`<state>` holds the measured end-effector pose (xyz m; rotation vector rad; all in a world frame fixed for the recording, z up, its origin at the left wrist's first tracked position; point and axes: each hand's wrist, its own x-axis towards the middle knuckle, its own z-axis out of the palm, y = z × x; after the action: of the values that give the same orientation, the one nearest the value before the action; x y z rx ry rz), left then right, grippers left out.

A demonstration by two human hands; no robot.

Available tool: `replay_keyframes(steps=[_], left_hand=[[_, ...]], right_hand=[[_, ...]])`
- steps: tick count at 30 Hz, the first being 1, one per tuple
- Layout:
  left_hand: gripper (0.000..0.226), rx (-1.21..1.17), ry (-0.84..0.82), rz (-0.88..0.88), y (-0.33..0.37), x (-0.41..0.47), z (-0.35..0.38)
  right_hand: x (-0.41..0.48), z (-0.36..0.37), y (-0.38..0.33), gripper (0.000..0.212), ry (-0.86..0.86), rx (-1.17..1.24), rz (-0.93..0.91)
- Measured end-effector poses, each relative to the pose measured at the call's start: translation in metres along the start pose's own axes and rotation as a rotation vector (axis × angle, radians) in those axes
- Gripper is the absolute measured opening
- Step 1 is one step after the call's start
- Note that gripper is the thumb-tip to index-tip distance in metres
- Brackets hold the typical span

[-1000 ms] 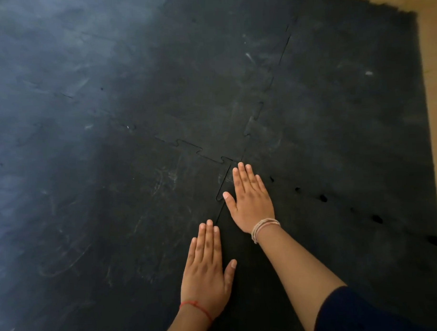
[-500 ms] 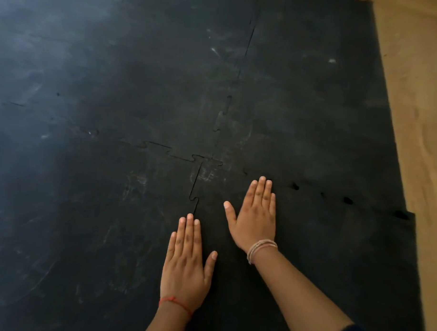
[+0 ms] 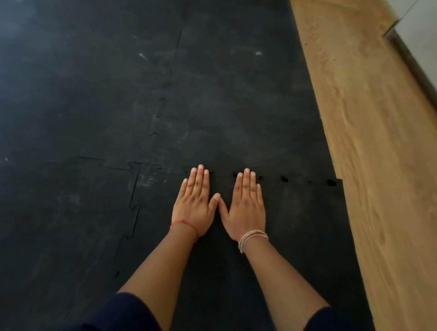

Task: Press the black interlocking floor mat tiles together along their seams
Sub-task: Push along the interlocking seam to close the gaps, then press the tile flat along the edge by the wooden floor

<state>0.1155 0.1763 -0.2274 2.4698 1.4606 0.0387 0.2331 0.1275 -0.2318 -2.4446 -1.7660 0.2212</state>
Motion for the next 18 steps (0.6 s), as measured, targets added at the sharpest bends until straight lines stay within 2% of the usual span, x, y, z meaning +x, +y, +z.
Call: replay_keyframes(steps=[8, 13, 16, 18], left_hand=[[0.070, 0.003, -0.024, -0.008, -0.003, 0.013, 0.006], [0.071, 0.004, -0.020, -0.002, -0.009, 0.014, 0.007], [0.073, -0.011, -0.014, 0.011, -0.008, 0.012, 0.006], [0.075, -0.012, -0.008, 0.016, -0.003, 0.013, 0.005]], right_hand=[[0.010, -0.003, 0.003, 0.073, -0.043, 0.091, 0.002], [0.013, -0.014, 0.016, 0.072, -0.145, 0.148, -0.088], [0.001, -0.021, 0.073, 0.088, -0.025, 0.038, 0.090], [-0.009, -0.023, 0.102, 0.088, -0.033, -0.077, 0.133]])
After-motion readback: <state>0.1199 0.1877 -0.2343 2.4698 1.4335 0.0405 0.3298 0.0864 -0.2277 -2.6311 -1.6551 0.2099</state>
